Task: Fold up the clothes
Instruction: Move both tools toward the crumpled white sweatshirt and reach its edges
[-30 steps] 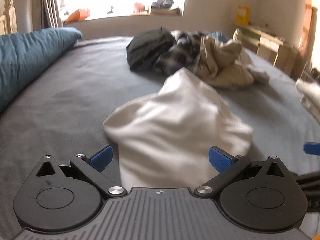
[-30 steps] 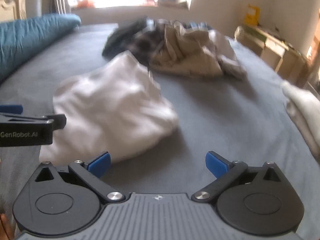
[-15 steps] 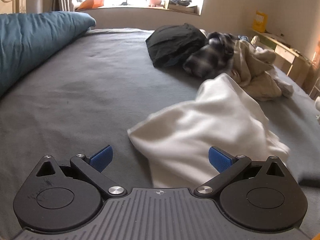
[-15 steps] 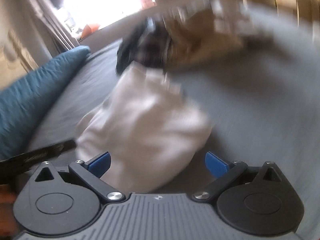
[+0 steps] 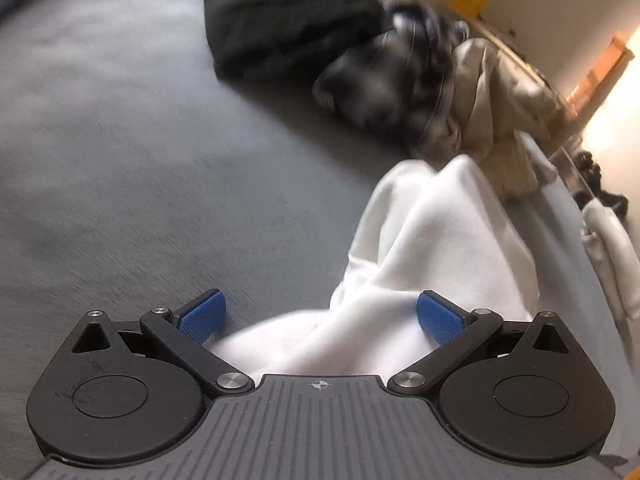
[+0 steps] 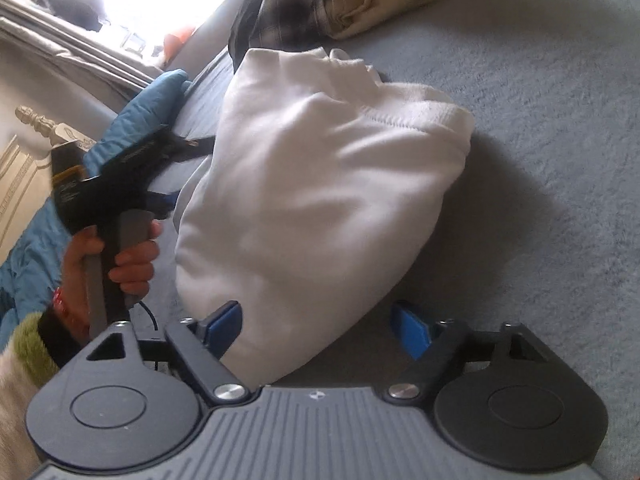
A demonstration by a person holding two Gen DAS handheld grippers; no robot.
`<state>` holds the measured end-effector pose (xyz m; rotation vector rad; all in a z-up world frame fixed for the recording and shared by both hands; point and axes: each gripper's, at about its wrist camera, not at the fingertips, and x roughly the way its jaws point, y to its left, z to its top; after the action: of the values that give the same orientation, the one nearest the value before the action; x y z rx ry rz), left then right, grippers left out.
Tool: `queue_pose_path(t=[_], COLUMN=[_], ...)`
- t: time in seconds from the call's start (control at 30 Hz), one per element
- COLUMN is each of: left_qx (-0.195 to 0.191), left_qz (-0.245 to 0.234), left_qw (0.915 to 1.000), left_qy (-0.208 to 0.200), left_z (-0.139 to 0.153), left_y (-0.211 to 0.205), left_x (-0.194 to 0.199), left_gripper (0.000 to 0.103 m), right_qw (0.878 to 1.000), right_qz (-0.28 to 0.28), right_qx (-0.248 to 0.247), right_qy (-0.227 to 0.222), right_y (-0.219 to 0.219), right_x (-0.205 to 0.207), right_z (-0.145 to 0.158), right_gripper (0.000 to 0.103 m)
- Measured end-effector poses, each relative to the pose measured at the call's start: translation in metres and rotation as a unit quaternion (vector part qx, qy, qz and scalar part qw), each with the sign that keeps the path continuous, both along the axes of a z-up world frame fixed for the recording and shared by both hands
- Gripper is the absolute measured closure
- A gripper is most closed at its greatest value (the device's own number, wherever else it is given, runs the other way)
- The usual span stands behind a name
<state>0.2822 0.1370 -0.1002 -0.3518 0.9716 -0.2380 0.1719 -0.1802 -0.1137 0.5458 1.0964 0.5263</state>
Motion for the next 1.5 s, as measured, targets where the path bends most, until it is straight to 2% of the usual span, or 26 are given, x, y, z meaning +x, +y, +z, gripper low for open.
queue_pose_path(t=[0.07,0.17,0.2,0.27,0.33,0.4,0.47,0.53,0.6,0.73,0.8,0.83,0.9,0.93,1.0,1.1,1.13,1.2,1.27,1.33,1.4,1.47,1.5], left_qx=[-0.018,-0.070,-0.073,-0.049,-0.040,-0.039,-0.053,-0.072,-0.073,-0.116,-0.137,-0.134,-0.127,-0.128,-0.135,-0.144,-0.143,-0.136,-0.124,-0.096,-0.067,-0.041,-0.041], left_qz=[-0.008,-0.034,-0.050,-0.067,-0.074,-0.063,-0.066,-0.077,-0.093,-0.105,-0.119,-0.118,-0.115,-0.108,-0.090,-0.051,-0.038,-0.004,0.038,0.093,0.148,0.203,0.218], left_qw=[0.9998,0.9968,0.9960,0.9965,0.9964,0.9970,0.9959,0.9934,0.9915,0.9836,0.9781,0.9784,0.9791,0.9799,0.9805,0.9814,0.9823,0.9851,0.9875,0.9885,0.9854,0.9773,0.9739], left_qy=[-0.003,0.015,0.017,0.006,0.011,0.021,0.032,0.045,0.053,0.089,0.102,0.105,0.109,0.108,0.111,0.117,0.115,0.106,0.090,0.070,0.050,0.044,0.048], left_z=[-0.001,-0.005,-0.008,-0.006,-0.007,-0.007,-0.005,-0.006,-0.006,-0.008,-0.008,-0.009,-0.011,-0.012,-0.011,-0.005,-0.002,0.003,0.009,0.011,0.014,0.015,0.014], left_y=[0.001,0.000,-0.004,-0.011,-0.018,-0.023,-0.028,-0.033,-0.045,-0.061,-0.068,-0.070,-0.073,-0.069,-0.057,-0.031,-0.021,-0.002,0.017,0.032,0.046,0.054,0.055], left_x=[-0.004,-0.018,-0.024,-0.038,-0.050,-0.062,-0.073,-0.088,-0.105,-0.129,-0.141,-0.145,-0.153,-0.155,-0.161,-0.172,-0.176,-0.182,-0.187,-0.192,-0.196,-0.200,-0.198], left_gripper=[0.000,0.000,0.000,0.000,0.000,0.000,0.000,0.000,0.000,0.000,0.000,0.000,0.000,0.000,0.000,0.000,0.000,0.000,0.000,0.000,0.000,0.000,0.000], right_qw=[1.000,1.000,1.000,1.000,1.000,0.999,0.998,0.993,0.985,0.965,0.958,0.956,0.958,0.963,0.972,0.983,0.985,0.982,0.975,0.965,0.946,0.922,0.907], right_qz=[-0.003,-0.008,-0.010,-0.006,0.005,0.026,0.056,0.094,0.138,0.220,0.243,0.253,0.253,0.242,0.213,0.164,0.146,0.107,0.082,0.105,0.169,0.237,0.271], right_qx=[0.003,0.007,0.008,0.011,0.010,0.007,-0.006,-0.020,-0.025,0.026,0.052,0.062,0.037,0.014,0.001,0.007,-0.005,-0.039,-0.059,-0.056,-0.066,-0.077,-0.083], right_qy=[0.000,-0.001,-0.001,-0.002,-0.007,-0.017,-0.038,-0.067,-0.096,-0.138,-0.140,-0.137,-0.127,-0.118,-0.095,-0.082,-0.092,-0.151,-0.198,-0.235,-0.267,-0.297,-0.311], right_y=[0.002,0.005,0.006,0.008,0.009,0.013,0.019,0.028,0.037,0.043,0.046,0.048,0.049,0.049,0.040,0.011,0.002,-0.015,-0.026,-0.021,0.010,0.045,0.063], right_x=[0.005,0.012,0.015,0.021,0.026,0.034,0.039,0.044,0.050,0.063,0.074,0.080,0.094,0.100,0.107,0.101,0.095,0.070,0.042,0.015,-0.013,-0.041,-0.055], right_z=[-0.003,-0.008,-0.010,-0.012,-0.012,-0.010,-0.007,-0.001,0.006,0.023,0.027,0.027,0.018,0.012,0.003,0.009,0.014,0.032,0.047,0.058,0.059,0.058,0.058], right_gripper=[0.028,0.032,0.032,0.034,0.037,0.039,0.039,0.039,0.039,0.039,0.039,0.040,0.035,0.025,0.024,0.018,0.017,0.017,0.019,0.021,0.025,0.026,0.026])
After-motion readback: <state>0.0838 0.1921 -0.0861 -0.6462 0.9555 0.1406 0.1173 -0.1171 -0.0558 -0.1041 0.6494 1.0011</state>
